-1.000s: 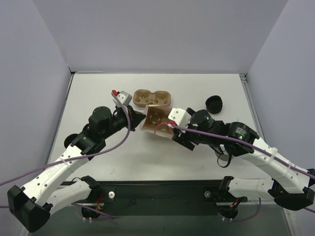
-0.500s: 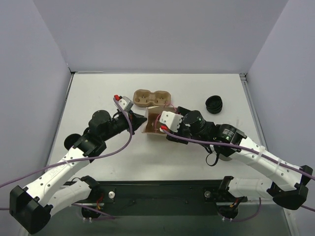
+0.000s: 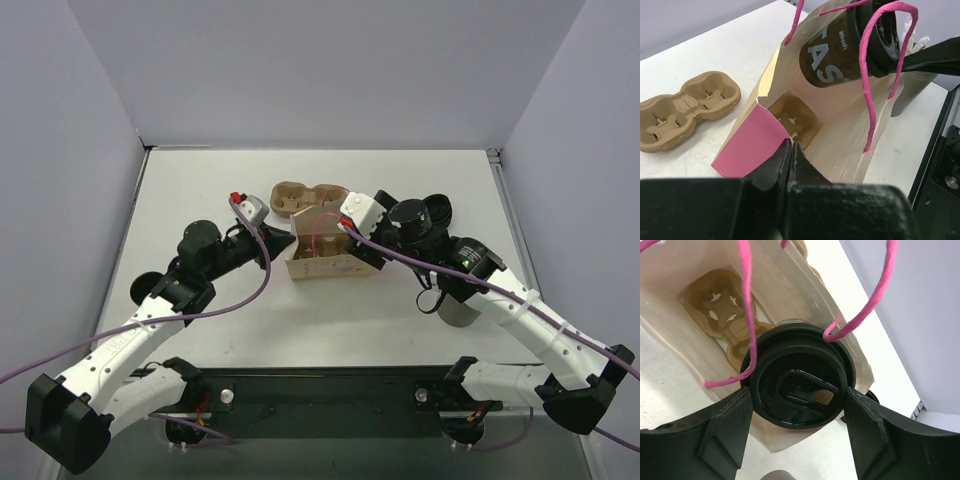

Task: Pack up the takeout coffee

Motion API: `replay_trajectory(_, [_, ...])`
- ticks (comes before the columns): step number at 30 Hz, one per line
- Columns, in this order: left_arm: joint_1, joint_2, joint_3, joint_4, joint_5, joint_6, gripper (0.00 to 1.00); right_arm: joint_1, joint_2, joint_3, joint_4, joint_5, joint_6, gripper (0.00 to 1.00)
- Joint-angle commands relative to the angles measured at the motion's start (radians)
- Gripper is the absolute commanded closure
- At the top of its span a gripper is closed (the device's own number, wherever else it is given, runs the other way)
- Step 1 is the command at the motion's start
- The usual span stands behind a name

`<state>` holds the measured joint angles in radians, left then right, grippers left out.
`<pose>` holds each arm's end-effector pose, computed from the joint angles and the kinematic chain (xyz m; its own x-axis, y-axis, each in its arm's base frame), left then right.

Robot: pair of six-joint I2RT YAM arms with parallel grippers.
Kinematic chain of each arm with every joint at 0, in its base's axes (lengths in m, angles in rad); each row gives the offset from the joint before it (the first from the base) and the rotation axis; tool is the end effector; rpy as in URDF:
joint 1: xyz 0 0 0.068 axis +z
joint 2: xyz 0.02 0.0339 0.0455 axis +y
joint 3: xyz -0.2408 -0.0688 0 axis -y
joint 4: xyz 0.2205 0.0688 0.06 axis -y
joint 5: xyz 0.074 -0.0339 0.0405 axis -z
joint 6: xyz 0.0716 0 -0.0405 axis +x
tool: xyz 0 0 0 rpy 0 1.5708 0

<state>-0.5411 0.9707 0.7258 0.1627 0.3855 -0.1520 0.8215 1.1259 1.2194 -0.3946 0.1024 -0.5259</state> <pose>0.2024 -0.1531 0.3055 -0.1905 -0.0492 -0.9805 0.7786 0.6007 -0.1814 0.1886 0.1920 0.3681 0.1575 -0.5638 -0.8107 -0.6738 0.5388 -0.5056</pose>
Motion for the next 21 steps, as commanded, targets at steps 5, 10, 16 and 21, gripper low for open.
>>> replay_trajectory(5, [0.006, -0.018, 0.004, 0.07, 0.065, 0.058, 1.0, -0.044, -0.015, 0.025, 0.092, -0.044, 0.083, 0.56])
replay_trajectory(10, [0.004, -0.007, 0.011, 0.1, 0.067, 0.055, 1.0, -0.047, 0.021, 0.014, 0.091, -0.082, 0.043, 0.56])
replay_trajectory(16, [0.006, 0.013, 0.029, 0.147, 0.015, 0.034, 1.0, -0.013, 0.018, -0.018, 0.059, -0.095, -0.063, 0.56])
replay_trajectory(21, [0.006, 0.025, 0.021, 0.21, -0.023, 0.071, 1.0, 0.089, -0.023, -0.07, 0.068, -0.049, -0.178, 0.57])
